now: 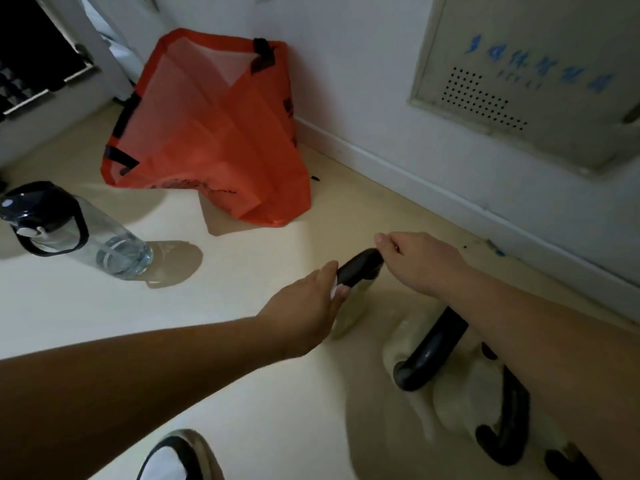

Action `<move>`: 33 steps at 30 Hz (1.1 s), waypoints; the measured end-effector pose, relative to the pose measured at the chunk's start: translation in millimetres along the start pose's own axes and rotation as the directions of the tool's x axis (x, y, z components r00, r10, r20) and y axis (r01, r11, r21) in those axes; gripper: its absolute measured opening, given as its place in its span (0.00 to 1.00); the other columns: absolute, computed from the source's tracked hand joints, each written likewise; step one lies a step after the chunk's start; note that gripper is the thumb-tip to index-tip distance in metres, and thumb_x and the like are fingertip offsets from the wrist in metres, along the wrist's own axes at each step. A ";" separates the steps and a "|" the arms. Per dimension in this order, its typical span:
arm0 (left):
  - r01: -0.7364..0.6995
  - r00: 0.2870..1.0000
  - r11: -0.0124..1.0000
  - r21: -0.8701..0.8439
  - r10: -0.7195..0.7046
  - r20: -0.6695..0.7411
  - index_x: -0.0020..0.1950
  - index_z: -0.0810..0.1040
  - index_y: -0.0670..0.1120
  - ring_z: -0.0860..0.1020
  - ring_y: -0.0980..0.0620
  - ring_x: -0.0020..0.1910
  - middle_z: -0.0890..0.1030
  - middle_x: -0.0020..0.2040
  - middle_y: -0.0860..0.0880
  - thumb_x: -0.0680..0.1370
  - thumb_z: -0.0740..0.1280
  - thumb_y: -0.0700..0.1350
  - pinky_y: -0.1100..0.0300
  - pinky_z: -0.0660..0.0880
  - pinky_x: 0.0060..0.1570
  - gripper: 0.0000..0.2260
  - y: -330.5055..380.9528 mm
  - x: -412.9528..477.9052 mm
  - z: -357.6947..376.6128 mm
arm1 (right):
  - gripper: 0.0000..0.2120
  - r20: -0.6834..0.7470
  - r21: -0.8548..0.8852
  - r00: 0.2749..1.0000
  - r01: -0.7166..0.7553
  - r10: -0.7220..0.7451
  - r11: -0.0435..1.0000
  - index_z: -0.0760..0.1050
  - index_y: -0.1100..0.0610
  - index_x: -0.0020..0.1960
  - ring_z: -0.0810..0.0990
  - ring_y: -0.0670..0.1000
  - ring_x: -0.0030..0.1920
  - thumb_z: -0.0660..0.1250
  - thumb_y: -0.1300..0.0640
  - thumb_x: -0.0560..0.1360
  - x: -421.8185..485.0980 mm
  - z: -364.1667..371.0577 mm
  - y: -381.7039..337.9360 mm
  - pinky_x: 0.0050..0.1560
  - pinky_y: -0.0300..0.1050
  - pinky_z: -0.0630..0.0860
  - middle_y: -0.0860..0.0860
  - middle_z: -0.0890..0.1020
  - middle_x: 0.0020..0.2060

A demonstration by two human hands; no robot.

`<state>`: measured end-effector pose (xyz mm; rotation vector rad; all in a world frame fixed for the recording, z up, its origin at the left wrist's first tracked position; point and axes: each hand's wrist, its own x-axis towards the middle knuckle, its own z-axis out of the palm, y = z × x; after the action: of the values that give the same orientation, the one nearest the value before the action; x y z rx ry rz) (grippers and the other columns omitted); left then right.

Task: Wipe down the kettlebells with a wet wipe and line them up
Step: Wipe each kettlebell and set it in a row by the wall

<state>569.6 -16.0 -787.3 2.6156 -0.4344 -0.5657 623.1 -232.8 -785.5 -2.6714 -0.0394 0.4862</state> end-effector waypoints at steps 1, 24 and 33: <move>0.030 0.999 0.999 0.022 -0.031 0.039 0.69 0.65 0.48 0.79 0.45 0.46 0.79 0.56 0.45 0.85 0.50 0.58 0.49 0.77 0.48 0.19 13.7 21.0 -3.8 | 0.23 0.001 0.015 1.000 -0.014 0.014 1.000 0.72 0.50 0.42 0.76 0.48 0.39 0.48 0.39 0.85 -3.7 -2.2 4.2 0.38 0.45 0.68 0.49 0.79 0.40; -0.487 0.873 0.516 0.705 0.270 0.405 0.82 0.44 0.38 0.41 0.40 0.81 0.40 0.82 0.38 0.80 0.65 0.48 0.48 0.54 0.79 0.40 39.7 16.3 -32.7 | 0.19 0.273 -0.048 0.948 -0.157 0.164 0.987 0.75 0.57 0.54 0.77 0.54 0.51 0.55 0.42 0.84 -29.3 -39.0 61.0 0.51 0.47 0.72 0.52 0.77 0.53; 0.237 0.934 0.963 0.131 -0.263 0.242 0.69 0.60 0.43 0.81 0.44 0.45 0.78 0.51 0.43 0.83 0.62 0.49 0.50 0.78 0.42 0.20 35.7 5.9 -18.2 | 0.25 0.215 -0.025 0.954 0.221 -0.210 0.975 0.66 0.44 0.75 0.76 0.55 0.62 0.65 0.54 0.80 -35.3 -30.5 -17.0 0.63 0.56 0.76 0.49 0.72 0.66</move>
<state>575.5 -42.8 -757.5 2.7218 -0.2101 -1.0009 601.2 -233.2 -740.9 -2.6092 -0.4060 0.7018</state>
